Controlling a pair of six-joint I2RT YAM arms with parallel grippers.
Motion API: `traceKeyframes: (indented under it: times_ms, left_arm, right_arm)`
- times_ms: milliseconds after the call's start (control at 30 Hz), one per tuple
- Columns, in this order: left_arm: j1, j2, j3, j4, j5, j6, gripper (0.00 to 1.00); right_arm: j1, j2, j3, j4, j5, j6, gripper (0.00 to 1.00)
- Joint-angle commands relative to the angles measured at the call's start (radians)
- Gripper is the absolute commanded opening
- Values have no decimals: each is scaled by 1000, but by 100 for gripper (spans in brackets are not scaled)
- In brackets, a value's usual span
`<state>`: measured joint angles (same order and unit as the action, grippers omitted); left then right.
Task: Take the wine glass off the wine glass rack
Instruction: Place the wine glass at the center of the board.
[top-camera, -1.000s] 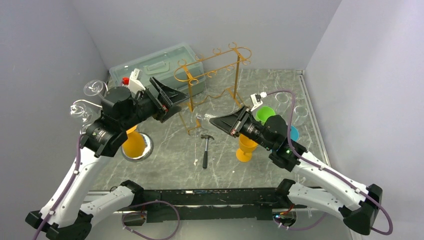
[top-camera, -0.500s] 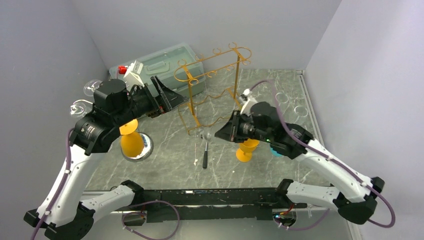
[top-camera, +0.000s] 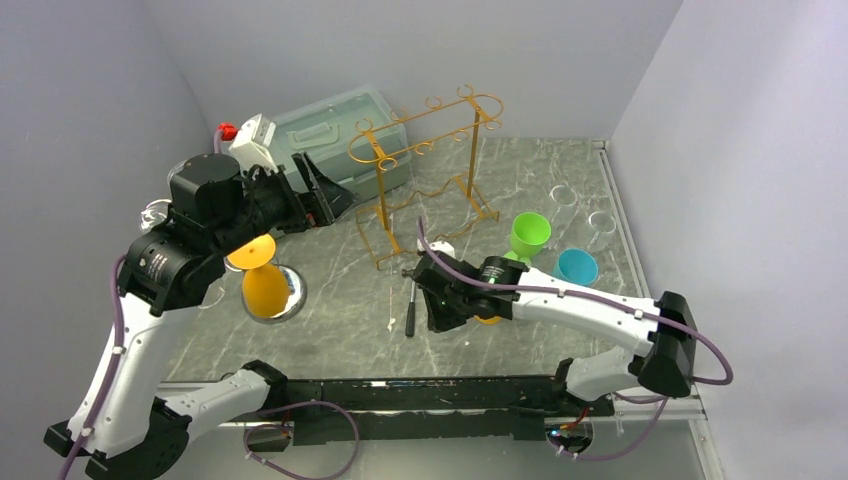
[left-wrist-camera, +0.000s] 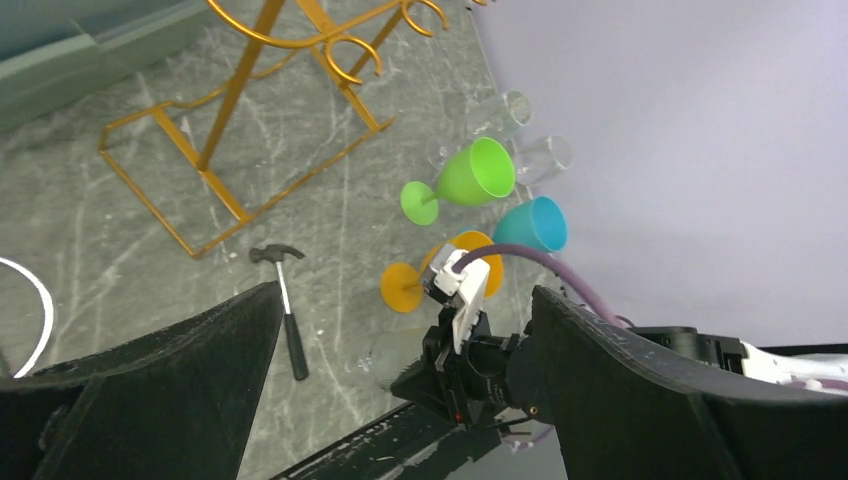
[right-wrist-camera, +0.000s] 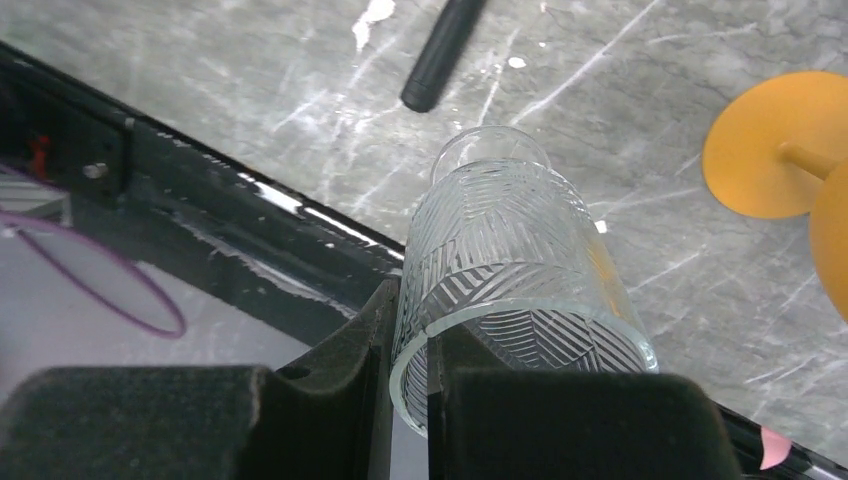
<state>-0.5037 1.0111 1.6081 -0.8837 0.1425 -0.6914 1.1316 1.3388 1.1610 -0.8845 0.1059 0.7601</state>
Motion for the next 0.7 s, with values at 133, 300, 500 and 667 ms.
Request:
traceKeyframes:
  times_ms: [133, 300, 500, 667]
  left_arm:
    - [-4, 16, 65, -51, -138, 98, 100]
    - [-4, 11, 69, -67, -172, 110, 100]
    - [-4, 4, 85, -103, -223, 121, 99]
    - [-4, -6, 91, -140, -270, 128, 99]
  right_arm:
    - [19, 56, -59, 49, 97, -32, 0]
    - [28, 115, -68, 49, 113, -49, 0]
    - [39, 138, -60, 50, 125, -60, 8]
    - [52, 131, -43, 35, 142, -61, 27]
